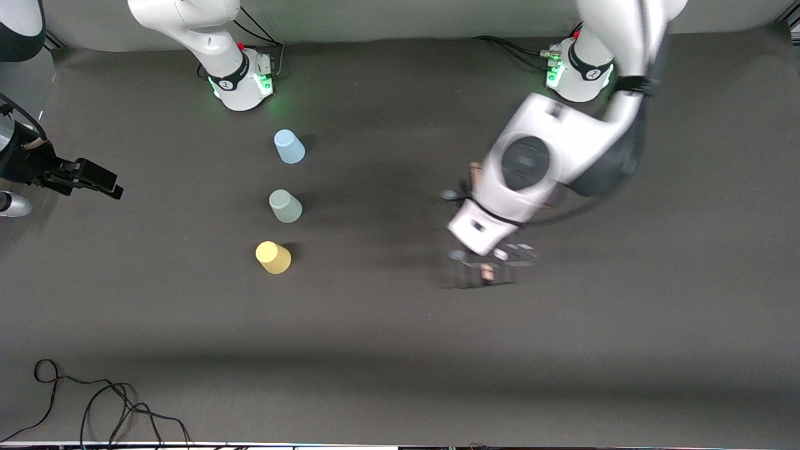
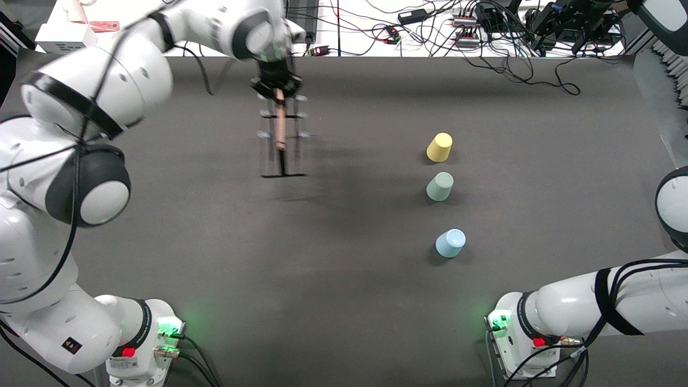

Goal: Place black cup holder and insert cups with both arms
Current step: 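Lift the rack with the left gripper and carry it toward the cups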

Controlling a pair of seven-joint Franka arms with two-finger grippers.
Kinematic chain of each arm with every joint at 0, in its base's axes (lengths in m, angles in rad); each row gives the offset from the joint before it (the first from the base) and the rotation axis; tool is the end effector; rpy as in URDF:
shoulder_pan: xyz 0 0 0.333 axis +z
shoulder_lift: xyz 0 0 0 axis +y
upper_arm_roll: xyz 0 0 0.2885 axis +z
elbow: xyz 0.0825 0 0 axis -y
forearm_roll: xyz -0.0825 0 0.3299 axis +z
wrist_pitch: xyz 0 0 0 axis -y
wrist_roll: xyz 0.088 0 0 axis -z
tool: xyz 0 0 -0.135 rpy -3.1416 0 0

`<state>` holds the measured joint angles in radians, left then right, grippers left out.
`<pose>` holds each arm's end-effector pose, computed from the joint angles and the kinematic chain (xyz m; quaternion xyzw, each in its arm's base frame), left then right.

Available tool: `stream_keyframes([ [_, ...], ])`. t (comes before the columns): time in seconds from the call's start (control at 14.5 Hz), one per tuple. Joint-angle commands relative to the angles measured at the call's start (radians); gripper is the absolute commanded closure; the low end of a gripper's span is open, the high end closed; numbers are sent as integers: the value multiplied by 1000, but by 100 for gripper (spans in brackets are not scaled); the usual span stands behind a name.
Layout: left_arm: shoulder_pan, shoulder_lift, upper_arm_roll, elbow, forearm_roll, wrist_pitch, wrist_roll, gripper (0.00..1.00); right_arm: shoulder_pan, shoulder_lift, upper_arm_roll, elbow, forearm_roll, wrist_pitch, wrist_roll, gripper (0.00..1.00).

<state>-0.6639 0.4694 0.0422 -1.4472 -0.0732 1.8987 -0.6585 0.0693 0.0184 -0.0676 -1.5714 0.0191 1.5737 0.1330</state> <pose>0.5040 -0.3748 0.3825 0.9992 0.0283 -0.0219 0.0148 0.5050 0.0037 0.5598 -0.9978 0.0657 0.0086 0.0084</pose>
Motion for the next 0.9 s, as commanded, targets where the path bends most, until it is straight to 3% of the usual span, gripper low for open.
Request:
stream_keyframes([
  [0.0,-100,26,22,-22,-5,129,-131,100,3,5,-4,14,-11,-8,-24,0],
  [0.21,-157,74,22,-18,3,204,-203,100,3,5,-4,14,-11,-8,-24,0],
  [0.83,-181,87,22,-18,7,207,-176,100,3,5,-4,13,-11,-9,-24,0],
])
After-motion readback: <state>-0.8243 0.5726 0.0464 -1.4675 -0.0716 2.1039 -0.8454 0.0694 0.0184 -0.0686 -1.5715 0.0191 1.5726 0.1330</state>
